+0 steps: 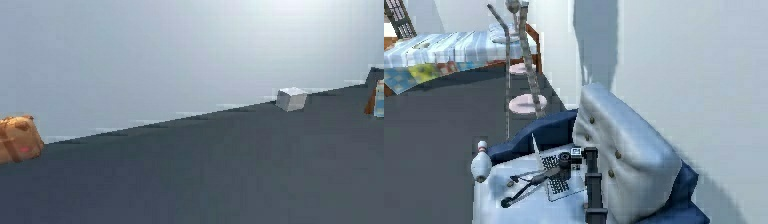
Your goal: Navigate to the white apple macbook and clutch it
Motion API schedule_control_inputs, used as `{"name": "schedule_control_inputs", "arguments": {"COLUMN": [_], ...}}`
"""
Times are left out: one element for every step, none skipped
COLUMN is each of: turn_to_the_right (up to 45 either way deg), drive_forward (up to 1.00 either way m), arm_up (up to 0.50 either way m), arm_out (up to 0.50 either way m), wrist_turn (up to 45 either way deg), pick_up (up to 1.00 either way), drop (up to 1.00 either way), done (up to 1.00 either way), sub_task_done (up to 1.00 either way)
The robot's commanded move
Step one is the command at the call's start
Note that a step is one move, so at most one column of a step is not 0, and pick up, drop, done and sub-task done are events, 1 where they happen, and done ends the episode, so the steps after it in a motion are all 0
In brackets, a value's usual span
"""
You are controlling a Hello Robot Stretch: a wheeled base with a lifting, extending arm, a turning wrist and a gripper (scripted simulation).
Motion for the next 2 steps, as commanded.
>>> {"name": "schedule_control_inputs", "arguments": {"turn_to_the_right": [0.0, 0.0], "drive_forward": [0.0, 0.0], "arm_up": [0.0, 0.0], "arm_out": [0.0, 0.0], "wrist_turn": [45.0, 12.0], "pick_up": [0.0, 0.0], "drop": [0.0, 0.0], "done": [0.0, 0.0], "sub_task_done": [0.0, 0.0]}}
